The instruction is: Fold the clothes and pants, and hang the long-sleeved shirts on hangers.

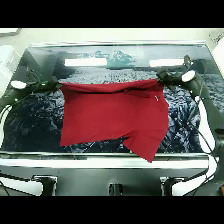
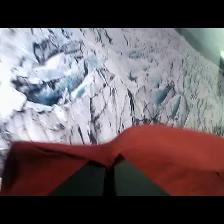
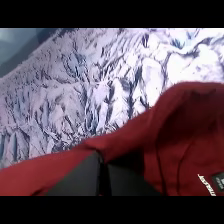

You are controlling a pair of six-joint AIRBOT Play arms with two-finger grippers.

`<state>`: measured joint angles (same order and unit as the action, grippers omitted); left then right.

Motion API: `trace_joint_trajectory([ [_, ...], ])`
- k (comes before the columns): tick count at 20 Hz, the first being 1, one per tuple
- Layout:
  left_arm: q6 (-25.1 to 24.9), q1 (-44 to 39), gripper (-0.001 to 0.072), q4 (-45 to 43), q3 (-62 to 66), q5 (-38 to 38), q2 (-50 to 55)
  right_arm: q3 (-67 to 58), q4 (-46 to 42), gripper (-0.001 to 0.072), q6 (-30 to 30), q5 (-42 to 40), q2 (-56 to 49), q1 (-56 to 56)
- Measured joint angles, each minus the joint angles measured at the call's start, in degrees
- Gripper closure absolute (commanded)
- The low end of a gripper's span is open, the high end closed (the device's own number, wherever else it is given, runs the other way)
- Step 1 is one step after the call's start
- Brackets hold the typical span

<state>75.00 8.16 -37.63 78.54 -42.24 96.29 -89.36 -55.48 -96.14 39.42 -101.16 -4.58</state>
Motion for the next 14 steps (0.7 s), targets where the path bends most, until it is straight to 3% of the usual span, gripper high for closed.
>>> trace_joint_trajectory([
  [1, 0.00, -0.46, 0.0577, 0.57, 0.28, 0.00, 0.70, 0.02, 0.09, 0.0637, -0.35, 0.55, -0.59, 0.15],
  [2, 0.07, -0.57, 0.0353, 1.05, 0.48, -0.55, 1.05, -0.02, 0.11, 0.0460, -0.46, 1.51, -0.74, -0.04],
  [3, 0.22, -0.17, 0.0087, 1.16, 0.61, -1.60, 1.11, -0.28, -0.02, 0.0233, -0.63, 3.17, -0.50, -0.83],
  [4, 0.48, 0.74, 0.0040, 1.51, 0.72, -3.50, 0.96, -0.85, -0.70, 0.0140, -0.59, 5.46, 0.09, -2.08],
  [7, 2.16, 6.80, 0.0051, -0.61, 0.87, -15.72, -0.39, -2.95, -5.55, 0.0168, 0.76, 18.80, 3.58, -8.76],
  [9, 4.31, 11.41, 0.0064, -6.84, 0.39, -27.10, -1.38, -3.23, -11.02, 0.0185, 1.51, 30.93, 5.88, -14.10],
  [11, 5.16, 15.17, 0.0121, -14.53, -2.89, -36.26, -3.72, -1.53, -15.19, 0.0187, 2.08, 40.54, 7.76, -17.90],
  [14, 3.21, 19.04, 0.0128, -20.46, -14.49, -40.39, -9.92, 4.63, -18.29, 0.0188, 3.08, 47.54, 11.52, -20.68],
])
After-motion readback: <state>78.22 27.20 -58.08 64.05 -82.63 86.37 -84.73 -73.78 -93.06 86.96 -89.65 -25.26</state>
